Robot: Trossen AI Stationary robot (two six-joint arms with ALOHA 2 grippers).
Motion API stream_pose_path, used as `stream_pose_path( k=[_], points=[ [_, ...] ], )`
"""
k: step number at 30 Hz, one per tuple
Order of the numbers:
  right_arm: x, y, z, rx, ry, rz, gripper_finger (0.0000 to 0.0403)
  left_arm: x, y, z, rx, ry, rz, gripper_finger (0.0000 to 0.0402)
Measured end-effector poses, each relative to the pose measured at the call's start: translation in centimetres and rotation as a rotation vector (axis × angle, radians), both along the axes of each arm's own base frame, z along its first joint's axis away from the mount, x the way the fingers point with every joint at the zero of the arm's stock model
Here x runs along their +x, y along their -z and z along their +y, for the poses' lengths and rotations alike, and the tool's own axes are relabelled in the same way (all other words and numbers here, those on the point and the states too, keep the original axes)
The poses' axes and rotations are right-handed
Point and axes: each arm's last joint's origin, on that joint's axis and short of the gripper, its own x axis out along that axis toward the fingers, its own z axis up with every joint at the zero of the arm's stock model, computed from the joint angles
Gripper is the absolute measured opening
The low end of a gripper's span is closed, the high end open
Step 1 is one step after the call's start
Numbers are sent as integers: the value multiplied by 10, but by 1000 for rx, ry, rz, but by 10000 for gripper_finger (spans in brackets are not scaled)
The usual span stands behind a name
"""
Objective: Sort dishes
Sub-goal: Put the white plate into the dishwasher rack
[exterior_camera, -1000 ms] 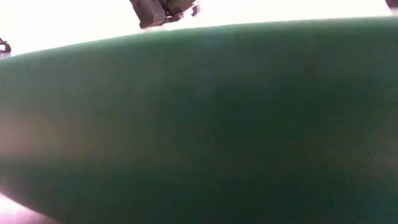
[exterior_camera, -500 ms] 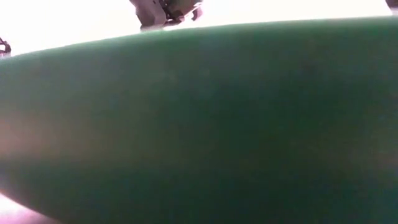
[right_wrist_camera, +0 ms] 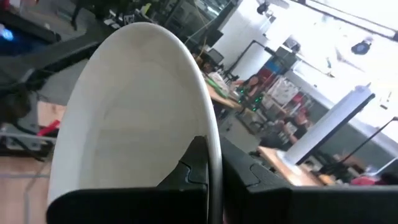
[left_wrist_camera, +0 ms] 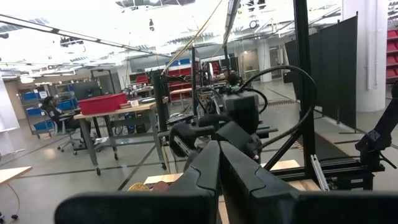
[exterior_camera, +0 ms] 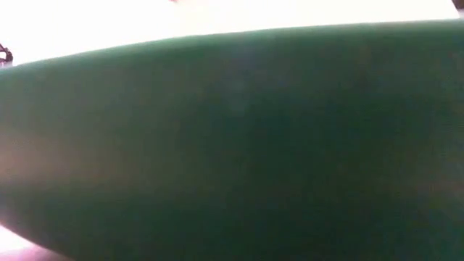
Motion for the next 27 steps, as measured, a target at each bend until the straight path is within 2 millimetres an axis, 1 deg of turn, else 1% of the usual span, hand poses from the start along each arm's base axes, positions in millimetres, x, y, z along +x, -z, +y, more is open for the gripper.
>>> stream_pose_path(
  k=[3, 6, 9, 11, 15, 18, 27],
  points=[
    [1, -6, -5, -37, 10, 17, 1, 0, 0, 0, 0, 0, 0, 0],
    [2, -7, -13, -36, 11, 8, 0, 0, 0, 0, 0, 0, 0, 0],
    [7, 4, -22, -40, 33, 35, 0, 0, 0, 0, 0, 0, 0, 0],
    [11, 14, -26, -47, 43, 68, 0, 0, 0, 0, 1, 0, 0, 0],
    [16, 22, -31, -64, 39, 94, 0, 0, 0, 0, 12, -1, 1, 0],
    [18, 26, -33, -59, 42, 91, 0, 0, 0, 0, 23, -3, 2, 0],
    [28, 52, -32, -49, 33, 148, 0, 0, 1, 0, 32, -4, 6, 0]
  ],
)
